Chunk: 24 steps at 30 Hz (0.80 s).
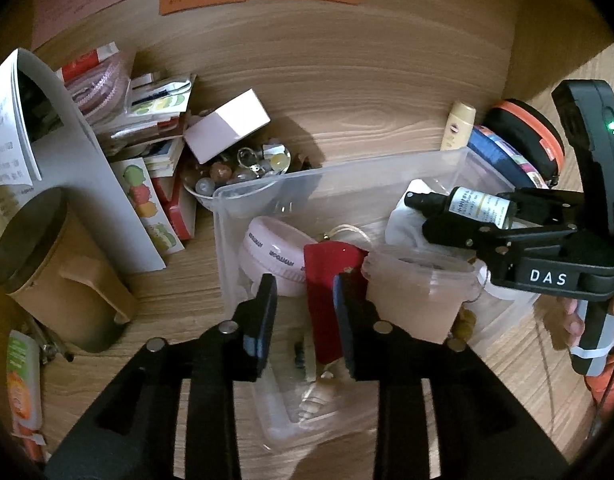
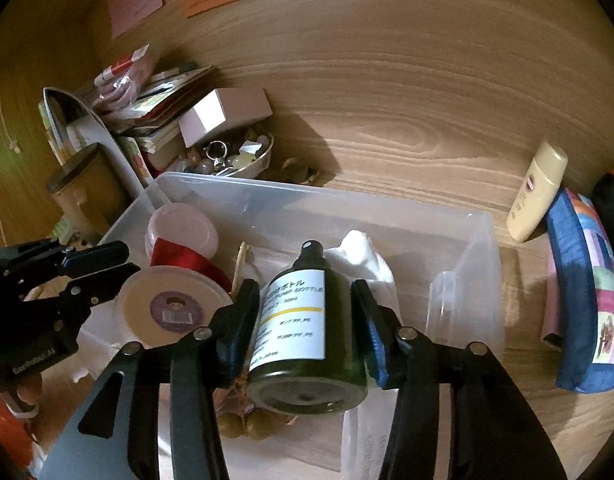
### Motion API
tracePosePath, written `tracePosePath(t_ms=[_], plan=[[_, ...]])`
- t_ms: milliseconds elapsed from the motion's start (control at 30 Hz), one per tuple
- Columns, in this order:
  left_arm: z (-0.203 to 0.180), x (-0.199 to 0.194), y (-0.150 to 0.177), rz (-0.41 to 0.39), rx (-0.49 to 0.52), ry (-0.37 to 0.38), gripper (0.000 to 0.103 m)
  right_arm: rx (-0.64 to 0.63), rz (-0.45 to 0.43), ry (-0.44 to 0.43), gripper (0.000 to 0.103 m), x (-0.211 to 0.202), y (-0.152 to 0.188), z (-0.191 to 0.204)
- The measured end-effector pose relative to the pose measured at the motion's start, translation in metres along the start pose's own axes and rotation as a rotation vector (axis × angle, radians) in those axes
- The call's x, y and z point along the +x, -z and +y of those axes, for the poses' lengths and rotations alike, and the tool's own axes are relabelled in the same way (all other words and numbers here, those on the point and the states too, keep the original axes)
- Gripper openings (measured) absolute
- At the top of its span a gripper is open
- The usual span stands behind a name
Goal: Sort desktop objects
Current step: 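Lower both held items into the bin and open both tools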
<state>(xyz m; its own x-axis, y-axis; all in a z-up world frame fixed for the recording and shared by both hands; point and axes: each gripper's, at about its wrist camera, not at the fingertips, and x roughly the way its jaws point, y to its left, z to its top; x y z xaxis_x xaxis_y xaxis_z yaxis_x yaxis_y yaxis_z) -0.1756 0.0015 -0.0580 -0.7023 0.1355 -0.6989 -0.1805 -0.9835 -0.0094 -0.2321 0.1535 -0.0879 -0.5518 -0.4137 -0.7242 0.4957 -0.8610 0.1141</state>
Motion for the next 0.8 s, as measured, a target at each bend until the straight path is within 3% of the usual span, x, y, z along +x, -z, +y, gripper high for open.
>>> tracePosePath(t_ms=[100,167,233,467,667,800], plan=[[-0.001,-0.006,0.0,-0.024,0.002,-0.013,0.05,-0.006,-0.003,0.001,0.058,-0.003,0.0,0.003],[-0.002,-0.009,-0.001,-0.037,0.001,-0.02,0.053,-0.01,-0.006,-0.011,0.065,-0.006,0.0,0.005],[-0.003,-0.013,-0.001,-0.049,0.004,-0.025,0.058,-0.013,-0.023,0.008,0.081,-0.011,-0.001,0.007],[-0.001,-0.021,-0.001,-0.078,-0.005,-0.057,0.066,0.004,-0.035,0.034,0.085,-0.021,-0.001,0.004],[0.001,-0.031,0.002,-0.111,-0.011,-0.124,0.091,0.036,-0.027,0.057,0.089,-0.029,0.005,0.0],[0.002,-0.039,0.004,-0.12,-0.021,-0.107,0.096,0.044,-0.03,0.074,0.093,-0.038,0.01,0.003]])
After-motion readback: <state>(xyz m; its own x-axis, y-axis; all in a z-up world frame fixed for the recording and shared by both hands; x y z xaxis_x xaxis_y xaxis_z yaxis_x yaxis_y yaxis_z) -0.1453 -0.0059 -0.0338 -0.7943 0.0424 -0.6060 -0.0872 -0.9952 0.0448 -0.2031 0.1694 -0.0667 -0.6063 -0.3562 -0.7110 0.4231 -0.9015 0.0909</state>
